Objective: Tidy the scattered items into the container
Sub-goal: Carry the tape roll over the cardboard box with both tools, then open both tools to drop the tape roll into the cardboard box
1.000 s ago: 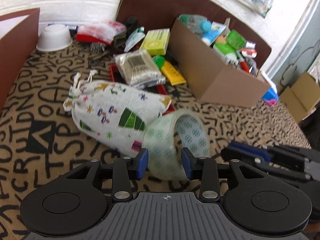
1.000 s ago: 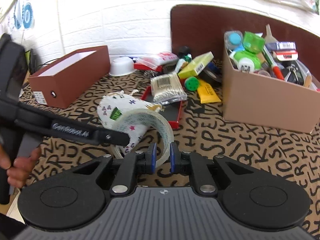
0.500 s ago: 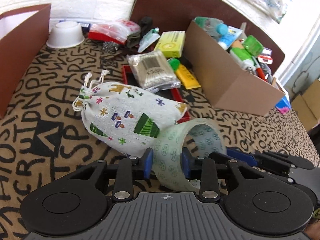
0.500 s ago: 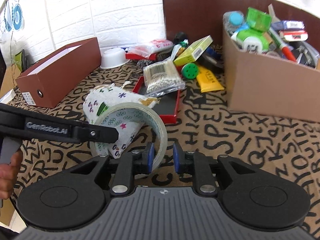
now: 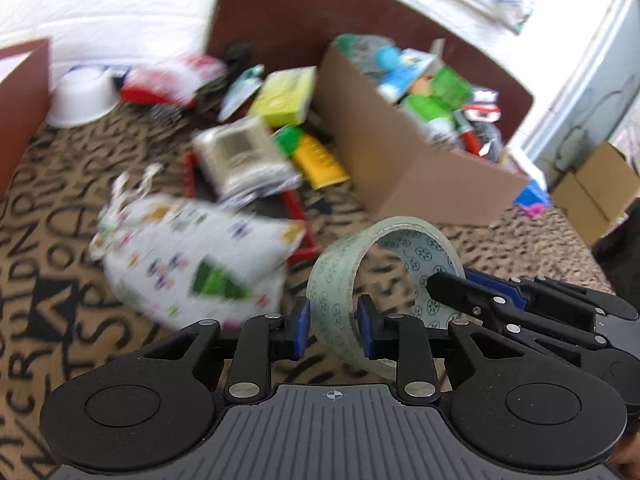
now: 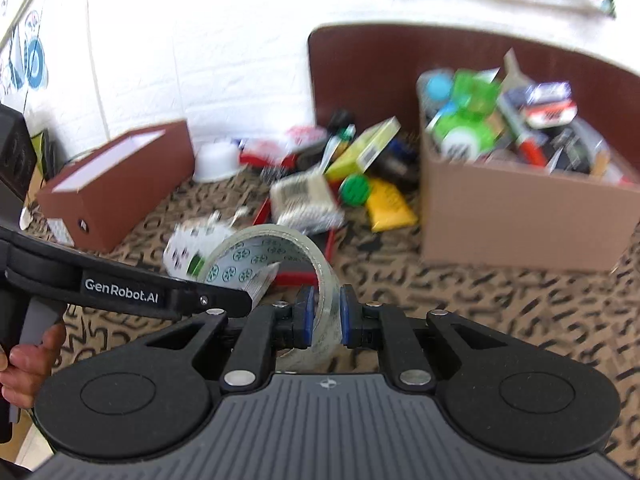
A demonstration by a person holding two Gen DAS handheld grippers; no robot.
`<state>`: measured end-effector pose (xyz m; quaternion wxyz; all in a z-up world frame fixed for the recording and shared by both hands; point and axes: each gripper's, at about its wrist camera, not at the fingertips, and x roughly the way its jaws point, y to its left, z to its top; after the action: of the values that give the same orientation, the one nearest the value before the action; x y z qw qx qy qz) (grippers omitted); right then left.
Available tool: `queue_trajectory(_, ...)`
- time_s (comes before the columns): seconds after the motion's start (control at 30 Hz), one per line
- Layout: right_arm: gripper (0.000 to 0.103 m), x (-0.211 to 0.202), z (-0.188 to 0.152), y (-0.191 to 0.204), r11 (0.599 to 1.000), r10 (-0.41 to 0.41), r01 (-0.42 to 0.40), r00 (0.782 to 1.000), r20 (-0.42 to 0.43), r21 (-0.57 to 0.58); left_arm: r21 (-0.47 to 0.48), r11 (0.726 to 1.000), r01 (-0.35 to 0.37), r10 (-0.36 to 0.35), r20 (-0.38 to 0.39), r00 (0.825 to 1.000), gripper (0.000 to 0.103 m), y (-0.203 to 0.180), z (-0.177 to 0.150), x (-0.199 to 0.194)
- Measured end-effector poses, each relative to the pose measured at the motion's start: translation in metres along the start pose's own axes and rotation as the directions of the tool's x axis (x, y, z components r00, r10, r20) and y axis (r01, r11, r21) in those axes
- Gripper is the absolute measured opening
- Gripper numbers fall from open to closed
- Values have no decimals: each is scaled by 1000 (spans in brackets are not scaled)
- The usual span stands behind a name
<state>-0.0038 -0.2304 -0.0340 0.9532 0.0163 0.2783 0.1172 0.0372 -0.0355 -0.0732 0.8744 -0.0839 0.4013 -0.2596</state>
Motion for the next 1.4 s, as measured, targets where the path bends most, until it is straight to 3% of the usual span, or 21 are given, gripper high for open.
queue_trajectory(0.17, 15, -23, 32, -21, 997, -66, 69, 992, 106, -24, 79, 996, 37, -44, 83, 996, 24, -39, 44, -3)
queue_trajectory(0.3, 15, -40, 68, -43, 992, -113, 122, 972, 205, -32, 105, 991, 78, -93, 147, 985, 24, -68, 92, -2)
queue_trajectory(0.47, 16, -42, 122, -71, 982, -162, 182, 946, 281, -49, 135, 985, 111, -132, 158, 978, 25, -96, 159, 15)
queue_trajectory(0.73, 17, 19, 178, -126, 976, -212, 219, 954, 210, -11, 51, 988, 146, -147, 22, 989, 28, -105, 242, 105)
queue_trajectory(0.8, 16, 37, 184, -136, 974, -220, 225, 961, 168, -14, 23, 990, 138, -138, -1, 990, 37, -101, 253, 129)
queue_trajectory(0.97, 16, 78, 195, -156, 971, -236, 239, 967, 95, -21, -18, 992, 126, -127, -54, 990, 37, -90, 271, 172)
queue_trajectory(1.1, 16, 98, 198, -181, 977, -208, 206, 977, 47, 58, -10, 994, 107, -107, -62, 992, 41, -86, 278, 190)
queue_trajectory(1.2, 17, 106, 195, -189, 979, -192, 189, 981, 36, 78, -9, 994, 109, -109, -45, 993, 52, -83, 283, 193)
queue_trajectory(1.4, 42, 109, 192, -186, 975, -218, 215, 975, 51, 61, 6, 994, 112, -112, -6, 994, 62, -83, 289, 188)
